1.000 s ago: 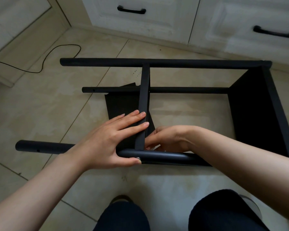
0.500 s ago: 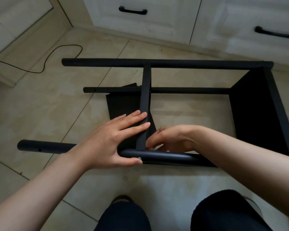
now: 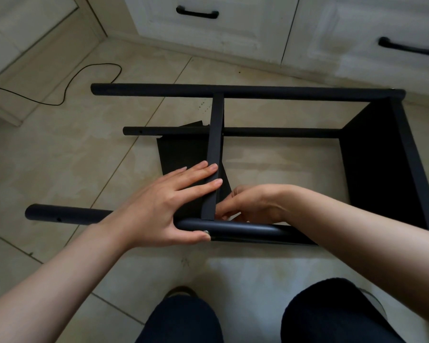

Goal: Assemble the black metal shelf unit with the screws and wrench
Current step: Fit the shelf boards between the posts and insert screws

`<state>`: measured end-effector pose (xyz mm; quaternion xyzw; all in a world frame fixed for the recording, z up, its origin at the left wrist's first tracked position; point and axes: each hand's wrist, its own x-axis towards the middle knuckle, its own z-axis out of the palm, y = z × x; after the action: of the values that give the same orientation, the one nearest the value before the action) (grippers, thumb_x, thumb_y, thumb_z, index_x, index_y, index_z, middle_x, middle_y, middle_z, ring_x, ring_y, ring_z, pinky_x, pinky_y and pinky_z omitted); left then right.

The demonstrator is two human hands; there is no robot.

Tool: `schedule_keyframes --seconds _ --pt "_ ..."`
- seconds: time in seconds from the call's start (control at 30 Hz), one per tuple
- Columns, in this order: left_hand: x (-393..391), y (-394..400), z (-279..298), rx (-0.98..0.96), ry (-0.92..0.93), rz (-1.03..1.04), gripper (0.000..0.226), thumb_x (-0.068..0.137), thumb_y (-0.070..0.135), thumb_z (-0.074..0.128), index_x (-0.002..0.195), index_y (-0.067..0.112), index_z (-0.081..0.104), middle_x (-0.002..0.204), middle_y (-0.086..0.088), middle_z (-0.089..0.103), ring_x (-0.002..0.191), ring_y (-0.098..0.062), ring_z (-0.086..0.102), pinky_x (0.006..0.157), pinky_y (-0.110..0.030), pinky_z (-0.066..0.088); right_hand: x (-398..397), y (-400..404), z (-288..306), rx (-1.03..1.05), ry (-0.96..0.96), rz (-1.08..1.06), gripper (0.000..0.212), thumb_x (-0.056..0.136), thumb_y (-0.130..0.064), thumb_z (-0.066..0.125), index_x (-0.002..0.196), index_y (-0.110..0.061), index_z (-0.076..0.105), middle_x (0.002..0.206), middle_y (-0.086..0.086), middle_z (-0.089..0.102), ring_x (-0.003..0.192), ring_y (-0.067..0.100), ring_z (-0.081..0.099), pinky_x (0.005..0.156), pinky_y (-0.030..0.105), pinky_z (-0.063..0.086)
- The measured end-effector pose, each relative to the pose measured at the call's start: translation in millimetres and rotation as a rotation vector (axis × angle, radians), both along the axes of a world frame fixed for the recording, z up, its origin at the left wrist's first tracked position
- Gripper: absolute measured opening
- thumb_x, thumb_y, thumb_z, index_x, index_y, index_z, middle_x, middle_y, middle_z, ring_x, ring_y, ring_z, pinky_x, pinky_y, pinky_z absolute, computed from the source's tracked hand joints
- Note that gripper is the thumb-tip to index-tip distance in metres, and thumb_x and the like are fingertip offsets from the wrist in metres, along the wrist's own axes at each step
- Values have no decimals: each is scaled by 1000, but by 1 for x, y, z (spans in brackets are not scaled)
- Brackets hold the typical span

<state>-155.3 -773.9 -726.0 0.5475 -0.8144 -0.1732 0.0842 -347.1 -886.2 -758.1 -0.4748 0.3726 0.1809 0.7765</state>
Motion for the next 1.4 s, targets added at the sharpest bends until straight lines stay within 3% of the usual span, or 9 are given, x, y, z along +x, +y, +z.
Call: schedule_keyframes --seconds 0.2,0.3,0.43,0.63,0.77,0.97,1.07,1.3,1.4 --pt "0 0 0 -2 4 0 89 84 71 58 157 31 27 167 12 14 154 -6 8 122 -36 17 1 0 0 -4 -22 -9 16 93 -20 64 82 -12 71 75 -1 68 71 8 64 75 24 51" --pt "-1 0 1 -1 7 2 89 84 71 58 157 30 28 167 12 14 154 -6 8 122 -37 18 -3 0 0 9 -70 -17 28 94 -10 60 69 -14 73 74 2 66 69 9 62 73 23 50" --pt "-1 0 1 7 11 7 89 84 71 58 157 30 29 167 11 15 154 -6 8 122 -37 18 0 2 1 -40 -26 18 33 92 -18 65 60 -17 71 69 0 65 62 8 62 67 22 51" --pt "-1 0 2 6 20 3 89 84 70 60 157 30 29 167 12 15 154 -6 8 123 -38 19 -2 0 3 13 -36 -20 20 94 -20 63 77 -14 71 77 0 67 70 8 64 71 22 51" --pt "-1 0 2 13 24 4 89 83 70 60 157 30 29 167 12 15 154 -6 8 123 -37 19 -2 1 2 1 -66 -17 26 94 -7 58 72 -13 71 77 4 63 65 8 62 67 20 50" --pt "-1 0 2 13 33 9 89 83 70 60 157 31 29 167 11 15 154 -6 8 123 -40 22 -1 -2 5 -10 -38 18 30 92 -8 60 65 -15 70 71 2 63 59 7 62 61 18 51" --pt "-1 0 2 12 40 12 89 83 69 60 156 30 30 167 10 17 154 -7 9 123 -44 24 -1 -1 6 19 -57 10 31 92 -6 59 65 -15 71 76 5 63 66 9 62 66 21 52" --pt "-1 -1 2 18 23 4 89 83 71 59 157 32 28 167 11 15 154 -6 7 123 -40 21 2 0 6 5 -4 -9 8 93 -7 59 90 -7 66 86 9 61 77 15 60 77 27 49" --pt "0 -1 2 18 22 -1 89 83 70 59 157 32 27 167 12 14 154 -6 7 123 -38 20 5 1 6 -23 15 -4 10 93 -7 59 101 -6 63 89 9 60 80 16 58 79 28 46"
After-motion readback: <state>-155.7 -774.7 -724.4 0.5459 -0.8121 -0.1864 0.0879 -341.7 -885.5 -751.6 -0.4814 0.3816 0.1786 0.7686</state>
